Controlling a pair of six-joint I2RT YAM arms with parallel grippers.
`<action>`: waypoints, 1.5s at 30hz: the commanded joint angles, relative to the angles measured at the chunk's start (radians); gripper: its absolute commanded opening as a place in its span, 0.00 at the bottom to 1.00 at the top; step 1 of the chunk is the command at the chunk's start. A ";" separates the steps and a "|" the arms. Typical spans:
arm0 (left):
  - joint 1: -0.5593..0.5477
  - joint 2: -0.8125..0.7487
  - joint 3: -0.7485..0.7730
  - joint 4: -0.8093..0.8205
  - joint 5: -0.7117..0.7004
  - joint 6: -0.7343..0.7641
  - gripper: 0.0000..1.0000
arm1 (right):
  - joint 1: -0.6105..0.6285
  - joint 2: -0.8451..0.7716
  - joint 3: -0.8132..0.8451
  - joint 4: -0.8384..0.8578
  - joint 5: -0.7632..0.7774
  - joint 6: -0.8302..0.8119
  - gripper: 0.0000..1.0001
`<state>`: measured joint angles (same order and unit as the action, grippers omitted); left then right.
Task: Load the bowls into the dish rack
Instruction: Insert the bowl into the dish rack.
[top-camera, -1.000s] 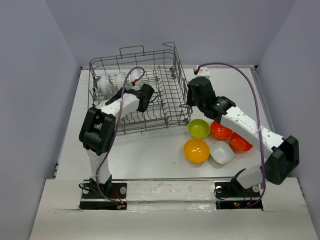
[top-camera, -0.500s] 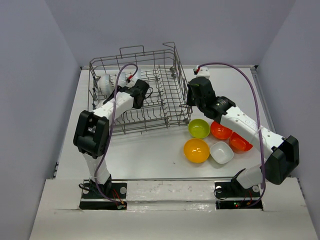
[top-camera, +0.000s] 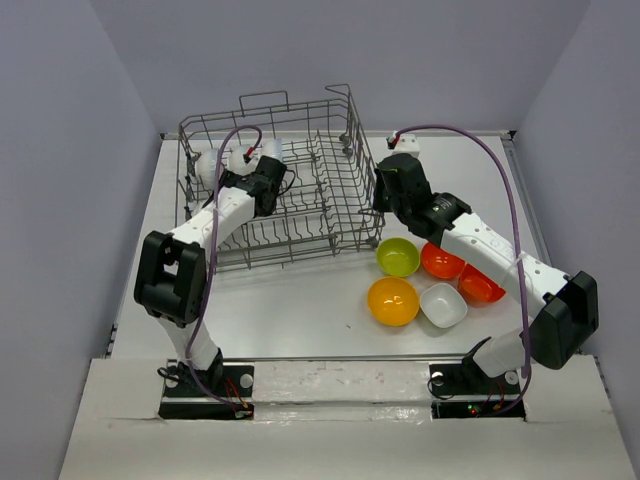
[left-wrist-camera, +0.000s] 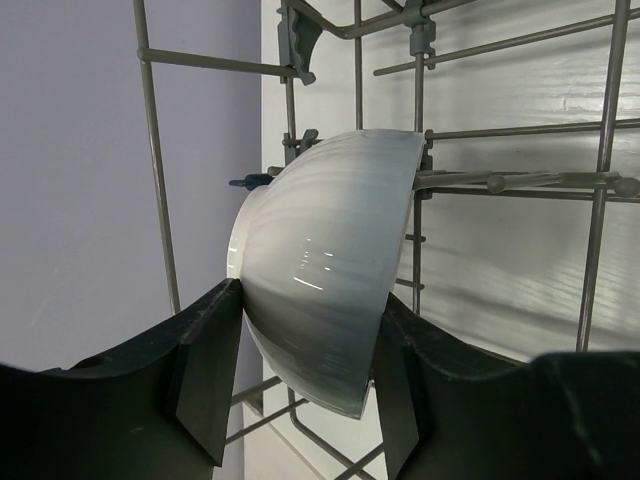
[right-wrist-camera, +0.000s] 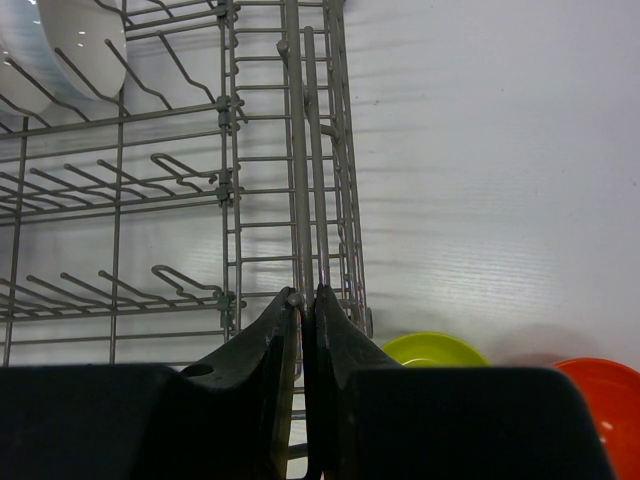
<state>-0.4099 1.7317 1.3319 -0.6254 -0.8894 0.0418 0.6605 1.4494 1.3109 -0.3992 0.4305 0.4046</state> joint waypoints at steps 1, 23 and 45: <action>0.011 -0.058 -0.019 0.113 0.161 -0.089 0.58 | 0.004 -0.003 0.004 0.049 -0.007 0.030 0.01; 0.057 -0.170 -0.057 0.177 0.242 -0.097 0.95 | 0.004 -0.012 -0.002 0.048 -0.016 0.025 0.01; 0.094 -0.507 0.058 0.290 0.282 -0.072 0.99 | 0.004 -0.026 0.125 0.003 0.016 0.014 0.18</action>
<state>-0.3004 1.2991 1.3144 -0.4160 -0.6292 -0.0376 0.6605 1.4502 1.3285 -0.4259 0.4236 0.4038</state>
